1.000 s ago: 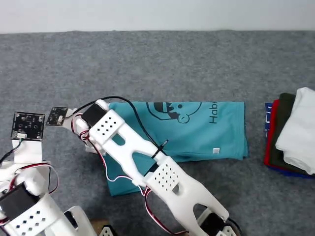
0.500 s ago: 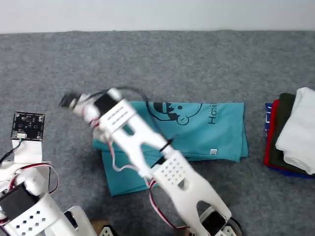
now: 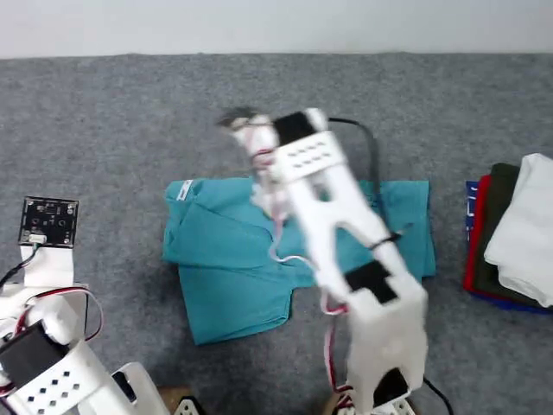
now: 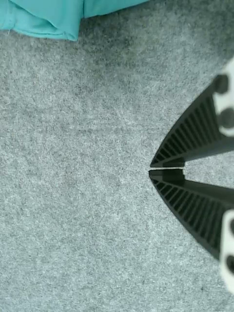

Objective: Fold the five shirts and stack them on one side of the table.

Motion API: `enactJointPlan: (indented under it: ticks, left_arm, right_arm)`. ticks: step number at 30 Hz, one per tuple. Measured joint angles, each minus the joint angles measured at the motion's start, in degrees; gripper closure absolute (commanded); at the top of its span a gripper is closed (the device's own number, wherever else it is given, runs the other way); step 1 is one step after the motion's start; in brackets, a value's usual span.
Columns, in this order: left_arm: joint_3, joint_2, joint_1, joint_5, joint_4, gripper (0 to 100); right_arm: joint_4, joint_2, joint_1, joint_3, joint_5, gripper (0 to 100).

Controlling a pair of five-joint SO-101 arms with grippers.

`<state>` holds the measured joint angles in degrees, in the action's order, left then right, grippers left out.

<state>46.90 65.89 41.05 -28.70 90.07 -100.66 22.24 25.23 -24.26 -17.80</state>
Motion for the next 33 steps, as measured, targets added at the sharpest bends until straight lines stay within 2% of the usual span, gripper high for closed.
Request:
enactJointPlan:
  ticks: [5, 11, 14, 19, 25, 33]
  left_arm:
    - [0.3, 0.0, 0.0, 0.0, 0.0, 99]
    - [2.6, 0.0, 0.0, 0.0, -0.2, 99]
    - [3.8, 0.0, 0.0, 0.0, -0.2, 99]
    - [3.8, 0.0, 0.0, 0.0, -0.2, 99]
    - [3.9, 0.0, 0.0, 0.0, -0.2, 99]
    - [3.9, 0.0, 0.0, 0.0, -0.2, 99]
  right_arm:
    - [0.0, -8.2, -9.2, 14.0, 0.1, 79.5]
    - [0.5, -9.1, -22.2, 21.4, 0.4, 79.5]
    - [1.8, -9.1, -26.3, 24.4, 0.4, 79.6]
    - [8.4, -9.1, -29.4, 32.0, 0.4, 79.6]
    - [17.4, -9.1, -29.5, 39.6, 0.4, 79.8]
    - [27.0, -10.3, -33.5, 45.0, -5.6, 95.0]
